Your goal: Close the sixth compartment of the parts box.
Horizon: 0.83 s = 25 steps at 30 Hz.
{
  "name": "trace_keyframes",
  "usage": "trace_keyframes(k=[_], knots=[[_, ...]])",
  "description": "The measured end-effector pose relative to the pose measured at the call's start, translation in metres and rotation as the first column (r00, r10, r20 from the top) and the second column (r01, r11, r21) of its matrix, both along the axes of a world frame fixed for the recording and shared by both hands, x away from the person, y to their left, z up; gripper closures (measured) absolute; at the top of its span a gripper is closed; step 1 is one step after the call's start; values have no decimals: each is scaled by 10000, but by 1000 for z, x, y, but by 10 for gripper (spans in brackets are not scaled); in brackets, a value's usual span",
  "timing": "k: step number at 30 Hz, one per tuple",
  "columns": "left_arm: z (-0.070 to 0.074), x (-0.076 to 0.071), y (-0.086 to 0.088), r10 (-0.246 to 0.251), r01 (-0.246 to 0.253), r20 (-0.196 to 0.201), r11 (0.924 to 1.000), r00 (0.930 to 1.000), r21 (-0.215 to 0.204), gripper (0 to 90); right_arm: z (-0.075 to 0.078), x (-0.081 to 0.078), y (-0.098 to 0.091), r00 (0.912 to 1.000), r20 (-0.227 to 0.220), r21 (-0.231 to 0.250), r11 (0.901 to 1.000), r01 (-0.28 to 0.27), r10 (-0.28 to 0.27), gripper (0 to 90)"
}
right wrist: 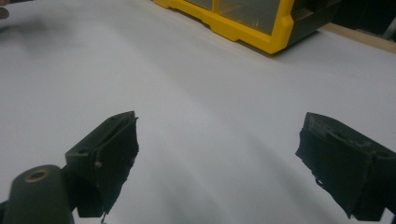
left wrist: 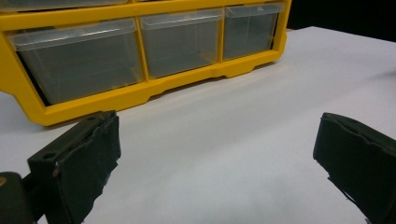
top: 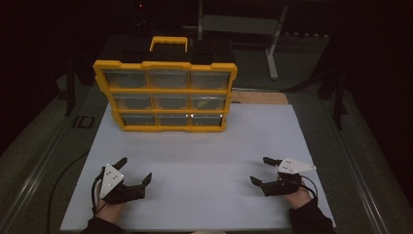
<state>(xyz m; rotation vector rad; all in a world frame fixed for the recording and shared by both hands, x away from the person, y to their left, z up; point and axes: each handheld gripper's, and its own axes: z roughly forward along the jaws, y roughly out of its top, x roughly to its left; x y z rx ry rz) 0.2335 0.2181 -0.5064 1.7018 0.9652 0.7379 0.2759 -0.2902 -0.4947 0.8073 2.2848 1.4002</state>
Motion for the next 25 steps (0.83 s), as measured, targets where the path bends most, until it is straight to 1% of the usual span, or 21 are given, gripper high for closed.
trace_keyframes(k=[3, 5, 8, 14, 18, 25], knots=[[0, 0, 0, -6, 6, -9, 10000, 10000, -10, 16, -1, -1, -1, 10000, 69, 2, 10000, 41, -41, 119], [0, 0, 0, -11, 11, 0, 10000, 10000, 1, 16, -1, -1, -3, 10000, 74, 164, 9999, 31, -33, 119], [0, 1, 0, 3, -3, 1, 10000, 10000, 5, 16, -1, -1, -3, 9999, 112, 236, 9997, 81, -84, 119], [0, 1, 0, 0, 0, 22, 10000, 10000, 36, 16, -2, -1, -1, 10000, 51, 195, 9998, 13, -14, 119], [0, 1, -1, -6, 6, -2, 10000, 10000, 8, 16, -2, -1, 0, 9999, 114, 105, 9999, -61, 60, 119], [0, 1, -1, -25, 25, 0, 10000, 10000, 22, 16, -3, 0, 0, 10000, 13, 67, 10000, -54, 54, 119]])
